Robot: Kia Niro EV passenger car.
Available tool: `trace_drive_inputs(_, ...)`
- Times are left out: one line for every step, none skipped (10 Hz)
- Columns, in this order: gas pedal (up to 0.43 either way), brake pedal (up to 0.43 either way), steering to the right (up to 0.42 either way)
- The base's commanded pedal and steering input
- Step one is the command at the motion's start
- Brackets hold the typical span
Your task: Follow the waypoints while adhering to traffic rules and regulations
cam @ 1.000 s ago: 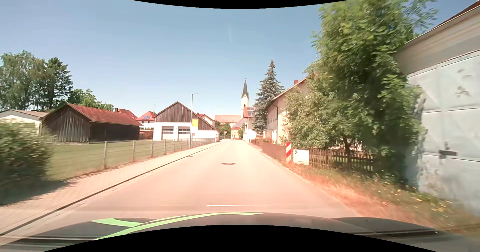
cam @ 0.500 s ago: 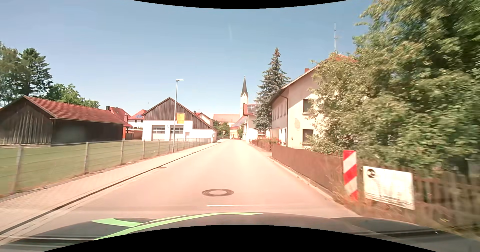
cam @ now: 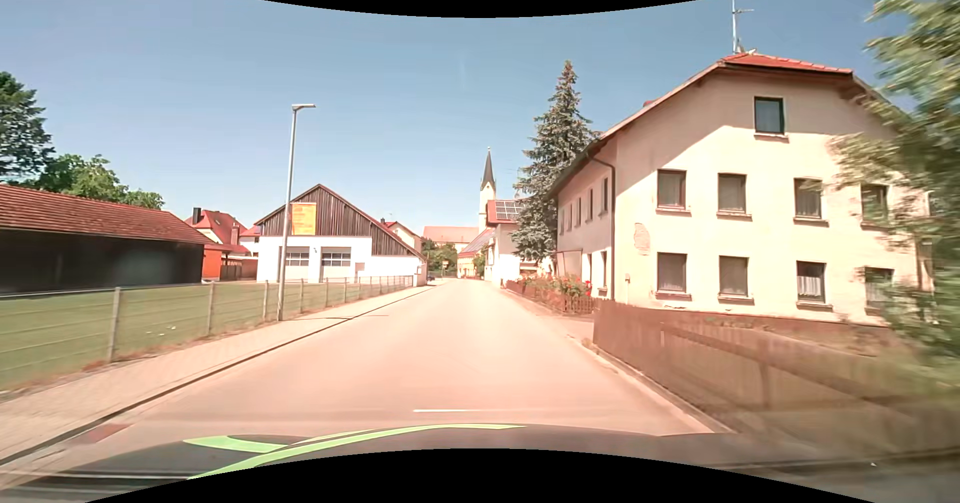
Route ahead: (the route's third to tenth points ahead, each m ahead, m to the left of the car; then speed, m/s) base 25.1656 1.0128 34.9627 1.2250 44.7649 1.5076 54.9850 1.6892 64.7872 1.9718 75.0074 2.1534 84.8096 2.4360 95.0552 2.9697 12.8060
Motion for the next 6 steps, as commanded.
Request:
trace_drive_inputs(0.138,0.0,0.0)
trace_drive_inputs(0.13,0.0,0.0)
trace_drive_inputs(0.13,0.0,0.0)
trace_drive_inputs(0.118,0.0,0.0)
trace_drive_inputs(0.098,0.0,0.001)
trace_drive_inputs(0.079,0.0,0.003)
